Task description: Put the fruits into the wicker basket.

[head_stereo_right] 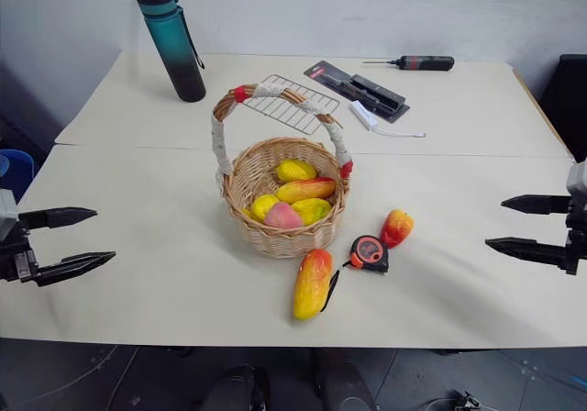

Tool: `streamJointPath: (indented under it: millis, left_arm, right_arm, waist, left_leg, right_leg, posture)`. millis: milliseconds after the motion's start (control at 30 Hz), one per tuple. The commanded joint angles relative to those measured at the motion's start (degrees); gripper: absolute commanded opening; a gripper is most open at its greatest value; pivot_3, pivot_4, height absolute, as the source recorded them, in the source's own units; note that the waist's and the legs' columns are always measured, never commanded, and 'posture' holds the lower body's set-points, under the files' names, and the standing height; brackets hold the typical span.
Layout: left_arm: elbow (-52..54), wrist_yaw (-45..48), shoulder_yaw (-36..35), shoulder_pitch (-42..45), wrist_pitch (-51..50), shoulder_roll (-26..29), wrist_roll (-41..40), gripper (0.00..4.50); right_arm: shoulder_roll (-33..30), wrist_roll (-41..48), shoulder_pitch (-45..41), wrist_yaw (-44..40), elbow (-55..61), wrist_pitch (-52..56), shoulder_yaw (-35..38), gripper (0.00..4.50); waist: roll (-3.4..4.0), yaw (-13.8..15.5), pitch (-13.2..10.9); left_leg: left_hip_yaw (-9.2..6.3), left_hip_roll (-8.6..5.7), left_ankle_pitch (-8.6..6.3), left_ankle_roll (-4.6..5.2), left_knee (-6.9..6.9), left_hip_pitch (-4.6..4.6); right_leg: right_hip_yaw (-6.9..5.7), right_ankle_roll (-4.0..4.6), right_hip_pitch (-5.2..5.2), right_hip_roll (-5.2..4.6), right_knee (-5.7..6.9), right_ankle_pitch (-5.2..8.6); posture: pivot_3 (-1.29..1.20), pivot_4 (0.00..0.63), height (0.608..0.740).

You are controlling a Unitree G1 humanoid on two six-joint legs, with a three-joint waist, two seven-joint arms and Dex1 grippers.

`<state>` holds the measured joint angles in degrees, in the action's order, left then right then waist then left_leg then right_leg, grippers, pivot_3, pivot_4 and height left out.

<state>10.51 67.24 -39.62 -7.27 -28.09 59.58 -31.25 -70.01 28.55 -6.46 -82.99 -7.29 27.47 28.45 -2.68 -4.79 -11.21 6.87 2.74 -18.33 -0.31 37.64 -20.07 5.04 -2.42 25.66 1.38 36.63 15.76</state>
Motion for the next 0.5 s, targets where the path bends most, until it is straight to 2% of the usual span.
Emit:
streamJointPath:
  millis: [33, 500]
  left_arm:
    - [0.53, 0.05, -2.13, -0.1, 0.21, 0.54, -0.38, 4.48]
    - [1.01, -1.17, -1.88, 0.4, 0.23, 0.01, -0.49, 4.48]
  right_arm:
    - [-0.35, 1.03, -0.78, 0.3, 1.01, 0.16, 0.99, 4.5]
    - [-0.76, 0.09, -0.58, 1.35, 2.3, 0.42, 0.04, 4.5]
  waist:
    - [0.0, -0.03, 0.0]
    - [0.02, -0.03, -0.01]
  left_leg:
    - [0.0, 0.0, 0.0, 0.0, 0.0, 0.0]
    - [0.01, 0.01, 0.0, 0.0, 0.0, 0.01]
  right_leg:
    - [0.0, 0.0, 0.0, 0.0, 0.0, 0.0]
    - [0.0, 0.01, 0.01, 0.0, 0.02, 0.0]
  posture:
    - [0.0, 0.15, 0.74]
    - [0.0, 0.15, 0.74]
